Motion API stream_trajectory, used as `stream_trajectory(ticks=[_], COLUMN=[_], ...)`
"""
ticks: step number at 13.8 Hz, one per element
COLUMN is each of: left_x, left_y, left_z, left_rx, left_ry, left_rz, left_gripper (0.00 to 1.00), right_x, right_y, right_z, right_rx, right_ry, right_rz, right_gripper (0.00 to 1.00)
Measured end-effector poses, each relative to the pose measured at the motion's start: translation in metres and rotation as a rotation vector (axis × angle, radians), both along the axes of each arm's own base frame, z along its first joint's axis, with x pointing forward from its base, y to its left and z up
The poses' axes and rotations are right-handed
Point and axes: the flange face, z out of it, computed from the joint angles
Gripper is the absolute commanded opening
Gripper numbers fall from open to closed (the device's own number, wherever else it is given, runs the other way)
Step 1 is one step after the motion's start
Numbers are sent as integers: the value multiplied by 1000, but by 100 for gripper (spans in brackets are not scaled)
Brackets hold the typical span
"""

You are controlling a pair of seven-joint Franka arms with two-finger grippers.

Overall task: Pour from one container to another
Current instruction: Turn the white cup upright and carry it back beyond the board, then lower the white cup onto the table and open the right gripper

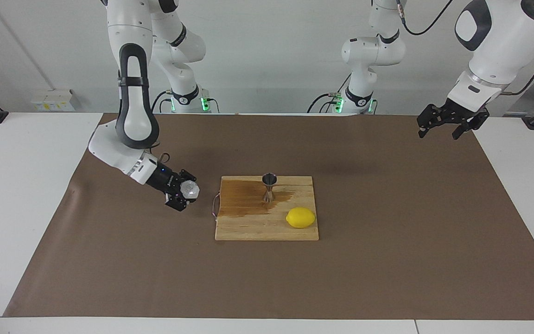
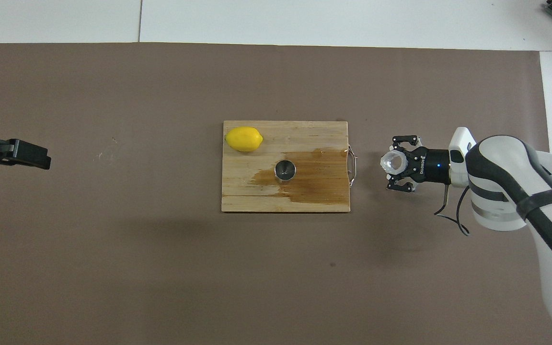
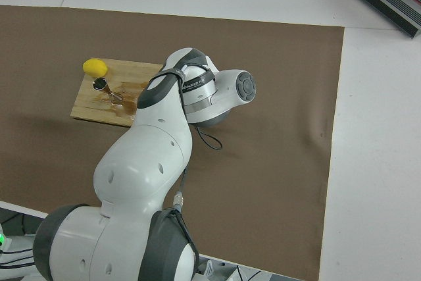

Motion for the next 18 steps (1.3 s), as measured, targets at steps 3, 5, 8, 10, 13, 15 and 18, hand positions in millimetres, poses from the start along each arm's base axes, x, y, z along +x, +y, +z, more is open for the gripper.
stream_trajectory(ticks=[3, 5, 8, 10, 13, 15, 18], left_x=[0, 0, 0, 0, 0, 0, 0], left_y=[0, 0, 0, 0, 0, 0, 0], left_z=[0, 0, 0, 0, 0, 0, 0], left_rx=[0, 0, 0, 0, 0, 0, 0], left_ry=[0, 0, 0, 0, 0, 0, 0], left_rz=[0, 0, 0, 0, 0, 0, 0], left_gripper=[100, 100, 100, 100, 100, 100, 100], right_x=[-6, -7, -8, -9, -8, -7, -1], right_y=[-17, -24, -35, -40, -45, -44, -27], right_z=[-29, -30, -31, -31, -29, -20, 22], right_rx=[24, 30, 32, 32, 31, 15, -36], right_ry=[10, 7, 2, -1, -3, 32, 135], right_rz=[27, 24, 13, 8, 1, -3, -40], right_gripper=[21, 32, 100, 100, 100, 100, 100])
